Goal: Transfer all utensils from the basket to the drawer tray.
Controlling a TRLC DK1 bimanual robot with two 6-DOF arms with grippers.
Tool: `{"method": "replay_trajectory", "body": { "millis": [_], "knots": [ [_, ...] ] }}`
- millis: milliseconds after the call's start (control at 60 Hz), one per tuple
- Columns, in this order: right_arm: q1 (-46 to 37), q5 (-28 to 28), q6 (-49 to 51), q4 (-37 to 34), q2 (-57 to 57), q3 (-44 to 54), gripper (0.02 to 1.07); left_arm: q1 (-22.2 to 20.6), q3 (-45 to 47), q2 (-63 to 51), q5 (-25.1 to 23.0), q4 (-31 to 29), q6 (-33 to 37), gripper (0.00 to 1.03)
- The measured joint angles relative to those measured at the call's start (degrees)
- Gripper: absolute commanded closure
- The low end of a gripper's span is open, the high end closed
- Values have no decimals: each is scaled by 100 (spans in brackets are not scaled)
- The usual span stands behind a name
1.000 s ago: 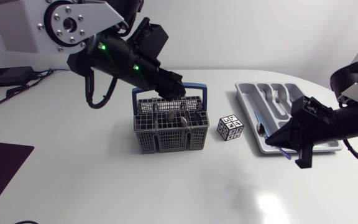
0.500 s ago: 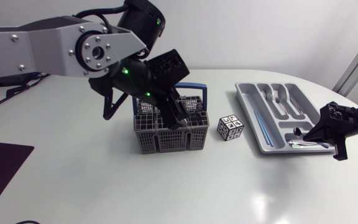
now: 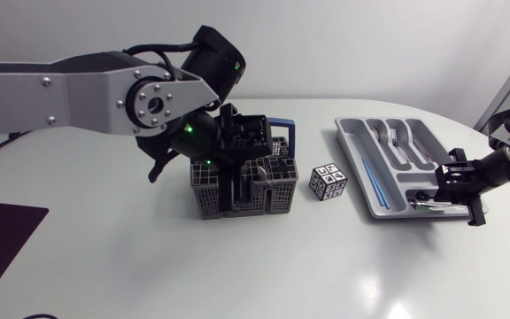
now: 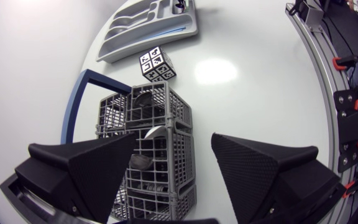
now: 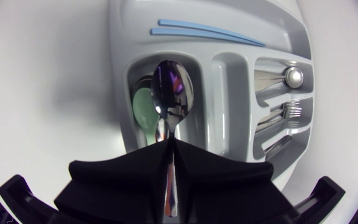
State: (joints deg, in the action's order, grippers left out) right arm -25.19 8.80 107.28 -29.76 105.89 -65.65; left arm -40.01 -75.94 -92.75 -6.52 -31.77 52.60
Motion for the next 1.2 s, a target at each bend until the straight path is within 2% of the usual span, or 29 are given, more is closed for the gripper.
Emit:
{"method": "replay_trajectory", "body": {
  "millis": [100,367,483,583,650,800,817,917,950,983,1083,1200],
  "knots": [
    [35,-162,37,278,87,13,63,-33,59,0,103,37,337,17],
    [33,-44,33,348,-17,188,38,-63,42,-87,271,44,979,17],
    [35,199,-142,345,-411,413,6,-63,-129,-328,420,101,1274,18],
    [76,391,-369,367,-811,634,6,-63,-256,-511,553,214,1517,25],
    [168,514,-531,396,-1075,841,6,-61,-415,-651,584,238,1663,36],
    [448,732,-800,428,-1587,1399,6,-61,-682,-863,601,299,1967,51],
    [472,756,-813,431,-1633,1456,6,-59,-697,-874,601,299,1987,56],
    [634,852,-964,476,-1912,1812,6,-50,-748,-940,601,297,2190,71],
    [662,916,-1005,476,-1971,1891,6,-50,-748,-949,601,295,2256,79],
    [691,955,-1062,476,-2024,1952,6,-50,-748,-957,601,295,2306,80],
    [715,1073,-1158,490,-2098,2031,6,-28,-748,-999,599,293,2452,93],
    [715,1117,-1178,553,-2127,2074,6,15,-750,-1069,599,286,2562,99]
  ]
}}
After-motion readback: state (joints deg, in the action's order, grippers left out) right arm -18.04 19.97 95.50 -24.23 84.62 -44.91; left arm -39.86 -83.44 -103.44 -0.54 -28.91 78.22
